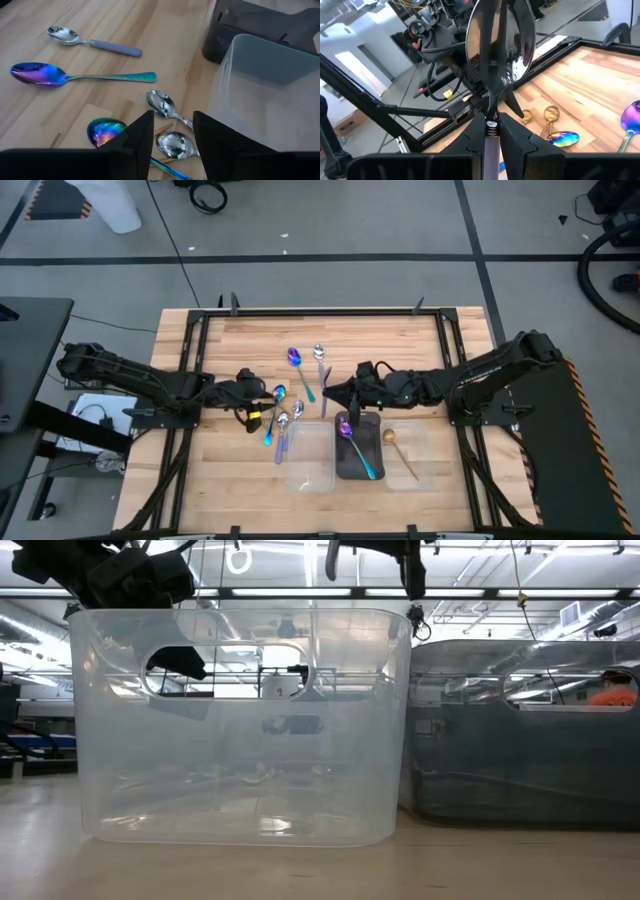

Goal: Sort silverware by color (type)
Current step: Put the purple into the left transparent bin

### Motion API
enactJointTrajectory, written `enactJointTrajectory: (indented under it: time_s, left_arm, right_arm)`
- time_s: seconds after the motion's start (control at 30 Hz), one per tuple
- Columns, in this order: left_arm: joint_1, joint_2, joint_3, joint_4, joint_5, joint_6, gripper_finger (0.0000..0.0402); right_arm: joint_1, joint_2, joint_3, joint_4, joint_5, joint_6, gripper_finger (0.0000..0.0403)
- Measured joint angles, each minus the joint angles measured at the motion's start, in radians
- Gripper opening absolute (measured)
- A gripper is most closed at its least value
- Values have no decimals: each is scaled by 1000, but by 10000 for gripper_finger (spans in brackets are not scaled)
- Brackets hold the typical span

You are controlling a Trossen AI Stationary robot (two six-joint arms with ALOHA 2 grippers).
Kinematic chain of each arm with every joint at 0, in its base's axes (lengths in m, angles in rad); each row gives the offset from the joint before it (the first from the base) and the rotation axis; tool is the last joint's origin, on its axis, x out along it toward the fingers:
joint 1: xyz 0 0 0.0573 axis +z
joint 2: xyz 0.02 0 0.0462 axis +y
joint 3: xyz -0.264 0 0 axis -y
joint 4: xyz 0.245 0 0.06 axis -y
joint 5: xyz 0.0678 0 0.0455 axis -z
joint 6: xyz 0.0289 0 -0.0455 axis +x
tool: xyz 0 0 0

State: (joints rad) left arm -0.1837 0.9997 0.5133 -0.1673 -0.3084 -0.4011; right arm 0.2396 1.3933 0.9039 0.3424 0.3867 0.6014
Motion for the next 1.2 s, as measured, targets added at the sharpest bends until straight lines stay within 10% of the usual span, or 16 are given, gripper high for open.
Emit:
enactJointTrajectory:
  time_s: [1.2]
  left_arm:
    - [-35,220,-2,914,71,241,229]
  right_arm:
    - [24,160,152,77,34,-479,46]
